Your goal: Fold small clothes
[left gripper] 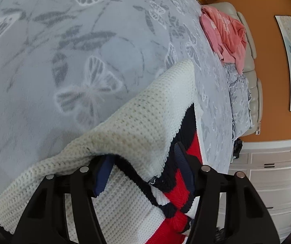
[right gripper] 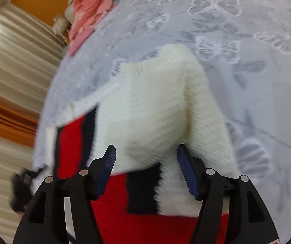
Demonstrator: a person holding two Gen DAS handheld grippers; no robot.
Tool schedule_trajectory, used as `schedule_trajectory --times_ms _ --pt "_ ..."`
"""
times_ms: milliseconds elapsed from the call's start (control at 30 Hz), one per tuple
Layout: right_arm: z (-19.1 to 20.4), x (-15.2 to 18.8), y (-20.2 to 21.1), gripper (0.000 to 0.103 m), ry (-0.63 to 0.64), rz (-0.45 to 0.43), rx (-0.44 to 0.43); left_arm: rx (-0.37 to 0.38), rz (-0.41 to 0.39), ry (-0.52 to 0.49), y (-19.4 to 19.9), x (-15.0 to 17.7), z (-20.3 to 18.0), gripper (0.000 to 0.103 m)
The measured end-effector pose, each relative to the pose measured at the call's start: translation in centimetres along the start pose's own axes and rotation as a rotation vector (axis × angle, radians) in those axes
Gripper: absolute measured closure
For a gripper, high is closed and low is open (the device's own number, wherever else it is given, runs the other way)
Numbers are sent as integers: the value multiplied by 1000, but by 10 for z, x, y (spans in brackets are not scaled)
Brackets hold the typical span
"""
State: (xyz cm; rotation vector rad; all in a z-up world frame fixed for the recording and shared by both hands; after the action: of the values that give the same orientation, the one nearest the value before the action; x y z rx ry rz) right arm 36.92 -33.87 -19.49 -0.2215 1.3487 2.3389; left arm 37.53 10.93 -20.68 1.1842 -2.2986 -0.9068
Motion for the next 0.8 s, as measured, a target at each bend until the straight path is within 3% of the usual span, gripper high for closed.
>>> schedule_trajectory --times_ms 67,100,133,200,233,267,333,400,467,500,533,733,800 --pt "5 -6 -1 52 -51 -19 -79 -4 -10 6 0 -2 6 61" --pt "9 -10 2 83 -68 -36 -122 -7 -14 16 0 -3 8 66" --pt "14 -15 10 91 -77 -64 -158 -15 -16 33 1 -4 13 71" --pt "24 -23 41 91 -82 -177 -221 -11 -5 44 1 -6 16 73" --pt "24 -23 53 91 -77 -221 -212 -16 0 29 1 -7 16 73" --pt "17 -22 58 91 -75 -231 -140 -24 0 11 1 -7 14 73" --pt "-2 -14 42 86 -87 -131 -19 -42 -10 -26 0 -4 10 73" --pt "-16 -3 22 85 -139 -34 -35 -56 -26 -49 0 -1 8 73" --pt "-15 5 15 67 -146 -17 -51 -54 -31 -56 0 -1 8 73" --pt "-11 6 13 46 -137 -28 -44 -52 -30 -57 0 -1 8 73" --pt "-6 6 12 41 -128 -41 -37 -51 -27 -59 0 -1 8 73" --pt "38 -15 -9 37 -24 -57 72 -49 -20 -78 1 -1 9 73" --pt "29 -23 -15 38 -31 -53 104 -49 -30 -60 2 -2 10 77"
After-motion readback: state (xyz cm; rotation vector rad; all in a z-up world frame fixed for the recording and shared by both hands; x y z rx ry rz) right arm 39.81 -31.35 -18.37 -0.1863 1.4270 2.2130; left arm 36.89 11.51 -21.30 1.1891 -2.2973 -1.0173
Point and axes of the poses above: each gripper's, at about its wrist camera, not at the fingertips, and y roughly against the way its jaws point, z to its left, x to its underside, the point moved 3 cm from there along -y, roughly the way its jaws point, and after that the axes turned 10 degrees about y, right-handed, at the moved point
